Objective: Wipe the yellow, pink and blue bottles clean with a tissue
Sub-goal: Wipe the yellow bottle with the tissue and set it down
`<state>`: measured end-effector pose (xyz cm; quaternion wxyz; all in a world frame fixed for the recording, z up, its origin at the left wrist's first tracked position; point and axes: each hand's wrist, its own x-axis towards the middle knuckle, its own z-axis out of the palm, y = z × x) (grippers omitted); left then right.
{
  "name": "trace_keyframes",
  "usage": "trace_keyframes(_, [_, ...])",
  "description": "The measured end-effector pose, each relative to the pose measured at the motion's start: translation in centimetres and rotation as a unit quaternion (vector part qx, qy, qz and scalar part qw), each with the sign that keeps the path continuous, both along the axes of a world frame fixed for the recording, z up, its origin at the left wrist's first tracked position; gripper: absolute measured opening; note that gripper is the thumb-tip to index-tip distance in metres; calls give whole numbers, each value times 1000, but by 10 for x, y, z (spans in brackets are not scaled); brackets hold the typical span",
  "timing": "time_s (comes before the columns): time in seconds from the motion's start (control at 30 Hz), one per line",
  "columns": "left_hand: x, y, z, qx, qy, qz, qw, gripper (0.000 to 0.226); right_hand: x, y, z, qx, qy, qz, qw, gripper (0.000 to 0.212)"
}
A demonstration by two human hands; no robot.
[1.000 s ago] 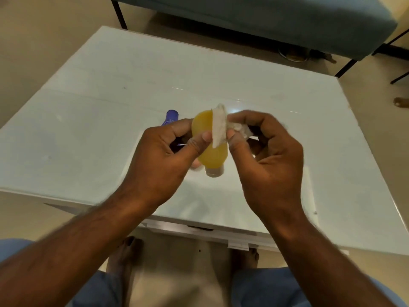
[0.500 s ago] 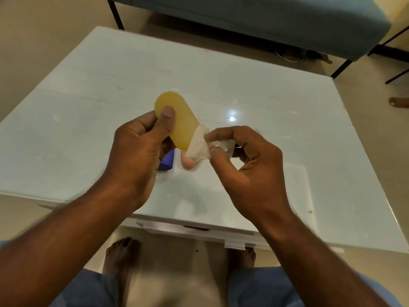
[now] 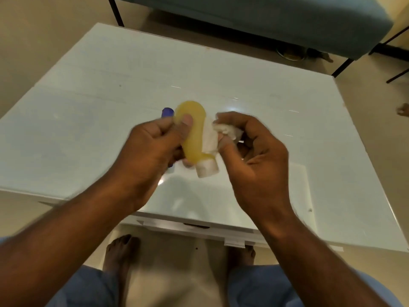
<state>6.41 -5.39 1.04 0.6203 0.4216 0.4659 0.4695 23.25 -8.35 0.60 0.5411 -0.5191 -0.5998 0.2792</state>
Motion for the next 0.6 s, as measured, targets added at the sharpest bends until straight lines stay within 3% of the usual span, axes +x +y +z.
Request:
trace_keyframes(0.07, [4, -5, -1, 17, 17, -27, 999, 34, 1, 2, 2, 0, 14, -13, 1000, 24])
trace_keyframes(0.23, [-2, 8, 0, -51, -50, 69, 995, 37, -4, -3, 5, -21, 3, -3, 1000, 24])
trace_keyframes(0.37, [-2, 3, -3, -21, 24, 15, 999, 35, -1, 0, 8, -21, 32, -26, 999, 19])
trace_keyframes(0.53, [-9, 10, 7, -53, -51, 98, 992, 21, -9, -11, 3, -20, -33, 21, 999, 16])
trace_keyframes(0.6, [-10, 8, 5, -37, -24, 79, 996, 24, -9, -9, 0, -20, -37, 16, 999, 16])
